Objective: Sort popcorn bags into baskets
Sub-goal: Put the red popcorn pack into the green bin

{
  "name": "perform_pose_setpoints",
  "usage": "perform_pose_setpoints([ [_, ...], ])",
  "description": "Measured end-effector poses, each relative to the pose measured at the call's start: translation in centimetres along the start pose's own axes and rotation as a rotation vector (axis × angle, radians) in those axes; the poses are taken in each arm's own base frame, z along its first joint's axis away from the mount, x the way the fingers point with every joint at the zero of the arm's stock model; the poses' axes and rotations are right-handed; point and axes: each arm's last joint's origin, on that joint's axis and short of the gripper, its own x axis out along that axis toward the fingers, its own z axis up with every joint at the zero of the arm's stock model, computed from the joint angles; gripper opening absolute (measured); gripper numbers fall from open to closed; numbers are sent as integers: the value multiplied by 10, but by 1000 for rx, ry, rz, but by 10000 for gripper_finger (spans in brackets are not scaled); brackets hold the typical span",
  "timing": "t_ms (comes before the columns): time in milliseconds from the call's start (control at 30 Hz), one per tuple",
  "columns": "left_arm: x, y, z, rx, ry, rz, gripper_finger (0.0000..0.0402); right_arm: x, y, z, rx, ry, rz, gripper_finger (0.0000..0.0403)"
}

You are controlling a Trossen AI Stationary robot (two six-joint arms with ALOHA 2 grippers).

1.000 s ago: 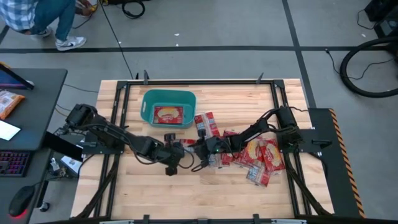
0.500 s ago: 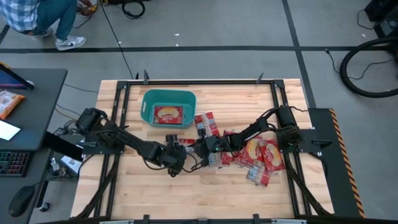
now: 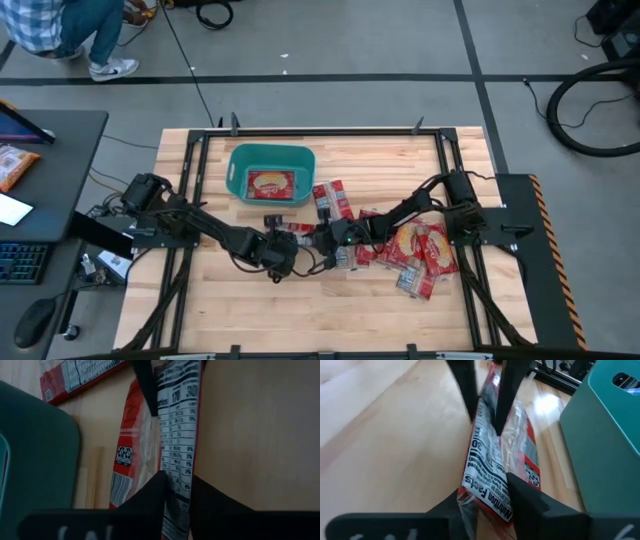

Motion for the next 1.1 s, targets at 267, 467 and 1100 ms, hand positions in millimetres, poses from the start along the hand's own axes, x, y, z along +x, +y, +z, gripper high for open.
perform_pose_setpoints([
  [267,0,1,-2,-11,23,1,31,-18,2,22,-21,13,27,171],
  [467,-12,7,2,-8,75,5,30,-48,-11,41,-52,145,-14,198],
  [1100,-119,92,33,-25,110,136,30,-154,-70,26,66,142,-386,201],
])
